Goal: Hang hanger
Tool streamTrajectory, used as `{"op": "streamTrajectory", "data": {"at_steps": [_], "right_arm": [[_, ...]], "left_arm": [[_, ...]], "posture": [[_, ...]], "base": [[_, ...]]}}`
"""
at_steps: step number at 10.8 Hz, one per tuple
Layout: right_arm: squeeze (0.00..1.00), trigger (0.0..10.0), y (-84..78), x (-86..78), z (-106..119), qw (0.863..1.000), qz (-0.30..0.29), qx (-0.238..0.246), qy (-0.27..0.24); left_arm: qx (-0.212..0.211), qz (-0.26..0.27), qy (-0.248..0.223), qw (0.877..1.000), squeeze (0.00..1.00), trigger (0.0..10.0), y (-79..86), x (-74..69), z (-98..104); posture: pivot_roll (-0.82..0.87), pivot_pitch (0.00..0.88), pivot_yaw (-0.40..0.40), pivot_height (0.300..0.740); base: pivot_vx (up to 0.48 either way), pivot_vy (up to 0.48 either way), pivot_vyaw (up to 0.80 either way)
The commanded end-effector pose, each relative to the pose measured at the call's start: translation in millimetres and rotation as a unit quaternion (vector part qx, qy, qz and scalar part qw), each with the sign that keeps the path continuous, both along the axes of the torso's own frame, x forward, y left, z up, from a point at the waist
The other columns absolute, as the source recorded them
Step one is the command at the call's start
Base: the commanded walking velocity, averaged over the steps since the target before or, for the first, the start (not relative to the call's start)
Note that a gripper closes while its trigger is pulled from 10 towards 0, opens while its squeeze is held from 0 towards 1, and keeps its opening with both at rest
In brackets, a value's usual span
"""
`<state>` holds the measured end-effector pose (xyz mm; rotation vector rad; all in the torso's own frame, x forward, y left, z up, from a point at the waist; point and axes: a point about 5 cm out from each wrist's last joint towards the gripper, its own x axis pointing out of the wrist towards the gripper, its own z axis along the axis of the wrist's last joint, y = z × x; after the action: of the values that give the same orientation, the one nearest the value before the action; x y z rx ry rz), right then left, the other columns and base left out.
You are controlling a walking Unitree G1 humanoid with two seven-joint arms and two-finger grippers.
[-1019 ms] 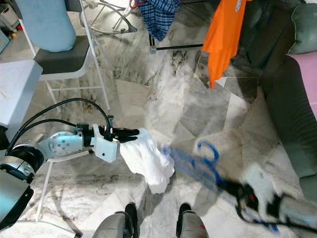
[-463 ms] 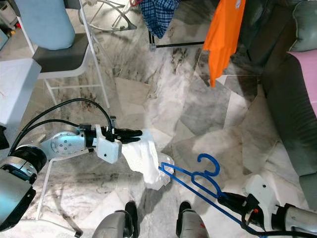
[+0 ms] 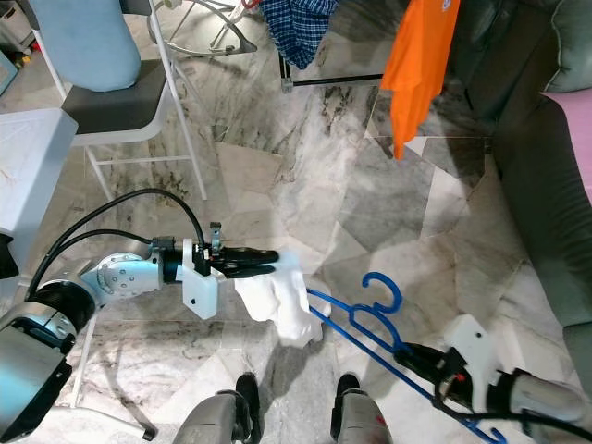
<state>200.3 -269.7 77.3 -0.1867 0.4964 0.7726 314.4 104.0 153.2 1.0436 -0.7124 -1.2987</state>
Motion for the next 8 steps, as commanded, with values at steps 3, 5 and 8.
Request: {"op": "streamTrajectory", "data": {"at_steps": [3,5,8], "right_arm": [[0.0,10.0,6.7,-2.3,-22,0.999,-0.021,0.017,0.023],[0.0,10.0,0.3,-2.2,-39,0.997,-0.068,0.001,0.038],[0.0,10.0,-21.4,18.9,-48,0.968,-0.251,0.017,0.001]], "left_arm": [[-0.051,-0.022,-0.024,0.998,0.0,10.0,-2.7,-3.8,13],[-0.087,-0.027,-0.037,0.995,0.0,10.0,-6.7,-3.5,25],[-0.104,-0.034,-0.028,0.994,0.0,10.0,-9.5,-8.7,22]], "posture": [[-0.18,0.329,0.151,0.74],[-0.18,0.329,0.149,0.74],[-0.17,0.332,0.147,0.74]], "base": [[0.0,0.0,0.0],[0.0,0.0,0.0],[0.0,0.0,0.0]]}}
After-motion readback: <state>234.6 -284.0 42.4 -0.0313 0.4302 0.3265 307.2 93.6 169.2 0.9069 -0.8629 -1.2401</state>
